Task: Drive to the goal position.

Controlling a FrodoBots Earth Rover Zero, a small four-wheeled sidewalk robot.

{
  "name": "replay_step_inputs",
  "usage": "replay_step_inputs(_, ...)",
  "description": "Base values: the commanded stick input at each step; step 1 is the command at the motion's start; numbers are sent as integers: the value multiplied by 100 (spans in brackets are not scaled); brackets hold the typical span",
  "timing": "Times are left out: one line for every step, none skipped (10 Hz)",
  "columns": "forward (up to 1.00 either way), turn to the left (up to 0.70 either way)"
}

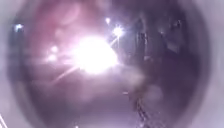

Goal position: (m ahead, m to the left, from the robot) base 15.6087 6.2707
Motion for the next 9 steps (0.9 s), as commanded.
replay_step_inputs(70,0)
replay_step_inputs(70,0)
replay_step_inputs(70,0)
replay_step_inputs(70,0)
replay_step_inputs(70,0)
replay_step_inputs(70,0)
replay_step_inputs(70,-2)
replay_step_inputs(70,-29)
replay_step_inputs(70,-30)
